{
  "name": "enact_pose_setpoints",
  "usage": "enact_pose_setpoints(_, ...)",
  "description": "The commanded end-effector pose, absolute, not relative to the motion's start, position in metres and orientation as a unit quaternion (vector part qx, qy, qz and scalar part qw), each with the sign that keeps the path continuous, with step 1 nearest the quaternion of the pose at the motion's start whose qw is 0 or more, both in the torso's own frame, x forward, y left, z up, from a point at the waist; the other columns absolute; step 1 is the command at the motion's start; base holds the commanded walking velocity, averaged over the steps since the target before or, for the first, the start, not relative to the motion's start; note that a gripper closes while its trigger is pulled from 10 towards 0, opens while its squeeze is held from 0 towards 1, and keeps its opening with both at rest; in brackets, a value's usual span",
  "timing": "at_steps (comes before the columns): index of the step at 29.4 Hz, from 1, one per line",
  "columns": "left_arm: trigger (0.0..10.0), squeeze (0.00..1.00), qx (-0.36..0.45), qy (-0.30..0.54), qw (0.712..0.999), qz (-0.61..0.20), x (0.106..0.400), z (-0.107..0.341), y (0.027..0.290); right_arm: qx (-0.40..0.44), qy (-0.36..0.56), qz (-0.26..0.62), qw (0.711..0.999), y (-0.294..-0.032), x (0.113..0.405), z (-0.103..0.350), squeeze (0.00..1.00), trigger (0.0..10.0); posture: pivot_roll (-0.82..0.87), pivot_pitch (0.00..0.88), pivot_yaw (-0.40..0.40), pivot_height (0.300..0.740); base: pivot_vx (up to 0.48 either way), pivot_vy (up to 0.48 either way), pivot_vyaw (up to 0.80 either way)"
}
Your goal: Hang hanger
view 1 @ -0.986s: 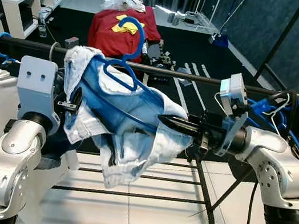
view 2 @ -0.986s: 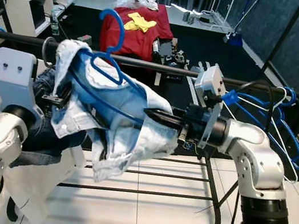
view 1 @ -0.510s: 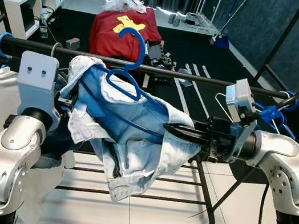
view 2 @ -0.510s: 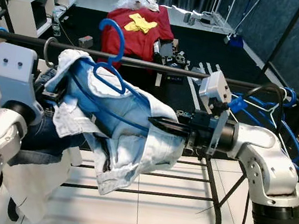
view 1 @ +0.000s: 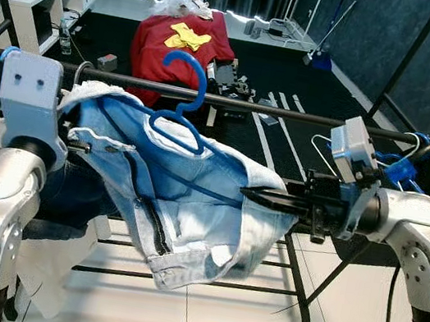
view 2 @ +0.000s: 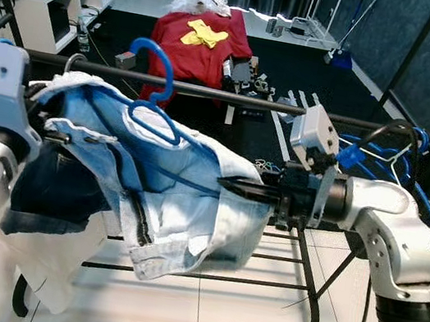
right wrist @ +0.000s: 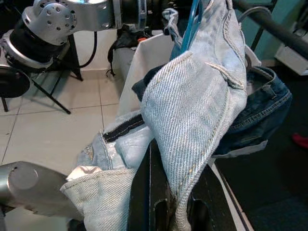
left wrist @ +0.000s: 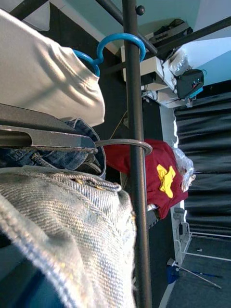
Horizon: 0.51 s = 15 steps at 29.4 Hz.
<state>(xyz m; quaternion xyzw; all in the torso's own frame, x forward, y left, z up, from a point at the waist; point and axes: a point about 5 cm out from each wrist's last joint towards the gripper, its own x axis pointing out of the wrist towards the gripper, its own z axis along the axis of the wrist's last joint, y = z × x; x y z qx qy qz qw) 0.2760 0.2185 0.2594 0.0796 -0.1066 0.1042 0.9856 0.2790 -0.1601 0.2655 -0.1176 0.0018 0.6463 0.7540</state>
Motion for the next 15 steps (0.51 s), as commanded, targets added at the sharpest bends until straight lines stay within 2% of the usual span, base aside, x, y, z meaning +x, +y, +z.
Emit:
enact_pose_setpoints(1, 0.0, 0.00, 0.095, -0.111, 0.981, 0.124, 0.276, 0.265, 0.225, -0.132, -0.007, 0.655, 0.744, -0.160, 0.274, 0.270, 0.00, 10.0, -0.09, 0.000, -0.035, 0.740, 0.000, 0.000, 0.00)
enact_pose_setpoints(8, 0.0, 0.00, 0.101, -0.107, 0.981, 0.124, 0.280, 0.267, 0.225, -0.145, -0.007, 0.659, 0.738, -0.162, 0.269, 0.273, 0.00, 10.0, -0.10, 0.000, -0.023, 0.740, 0.000, 0.000, 0.00)
enact_pose_setpoints(15, 0.0, 0.00, 0.111, -0.058, 0.985, 0.119, 0.291, 0.255, 0.228, -0.155, -0.046, 0.669, 0.726, -0.166, 0.255, 0.298, 0.00, 10.0, -0.11, 0.000, 0.001, 0.740, 0.000, 0.000, 0.00)
